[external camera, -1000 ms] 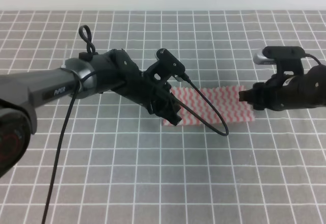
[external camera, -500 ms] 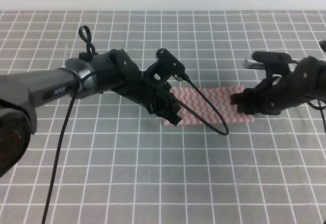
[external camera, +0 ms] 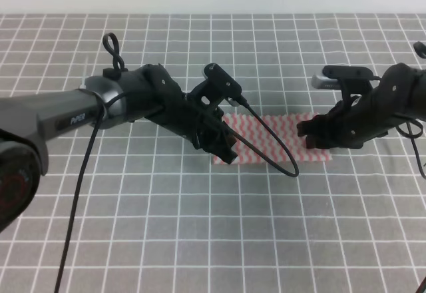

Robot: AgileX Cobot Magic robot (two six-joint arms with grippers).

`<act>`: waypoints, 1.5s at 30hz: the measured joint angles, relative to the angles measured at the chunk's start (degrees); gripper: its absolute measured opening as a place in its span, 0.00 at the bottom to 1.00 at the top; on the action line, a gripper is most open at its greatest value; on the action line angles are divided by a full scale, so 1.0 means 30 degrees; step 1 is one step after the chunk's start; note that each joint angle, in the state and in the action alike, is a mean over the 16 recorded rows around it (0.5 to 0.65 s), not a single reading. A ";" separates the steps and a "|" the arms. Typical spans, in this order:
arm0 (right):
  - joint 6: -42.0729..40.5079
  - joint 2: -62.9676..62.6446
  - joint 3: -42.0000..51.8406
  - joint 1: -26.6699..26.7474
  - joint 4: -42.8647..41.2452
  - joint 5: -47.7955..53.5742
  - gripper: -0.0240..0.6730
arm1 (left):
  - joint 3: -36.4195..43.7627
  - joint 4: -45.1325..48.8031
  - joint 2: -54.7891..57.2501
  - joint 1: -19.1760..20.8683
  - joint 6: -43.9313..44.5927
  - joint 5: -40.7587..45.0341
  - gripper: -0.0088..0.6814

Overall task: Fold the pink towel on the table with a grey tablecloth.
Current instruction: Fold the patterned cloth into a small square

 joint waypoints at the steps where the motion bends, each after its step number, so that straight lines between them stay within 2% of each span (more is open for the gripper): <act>1: 0.0072 -0.0002 -0.0042 -0.0008 -0.0136 0.0084 0.44 | 0.0011 0.0009 0.0005 -0.0003 -0.0002 0.0027 0.01; 15: 0.0983 -0.0009 -0.0794 -0.0074 -0.1724 0.1241 0.43 | -0.0011 -0.0013 0.0005 -0.0003 0.0002 -0.0018 0.01; 32: 0.0802 0.0027 -0.0851 -0.0074 -0.1210 0.1556 0.33 | -0.0032 -0.0034 -0.0002 0.0003 0.0005 -0.0072 0.01; 45: 0.0492 0.0033 -0.0851 -0.0074 -0.1547 0.1926 0.31 | 0.0000 -0.0045 0.0011 -0.0003 -0.0002 -0.0036 0.01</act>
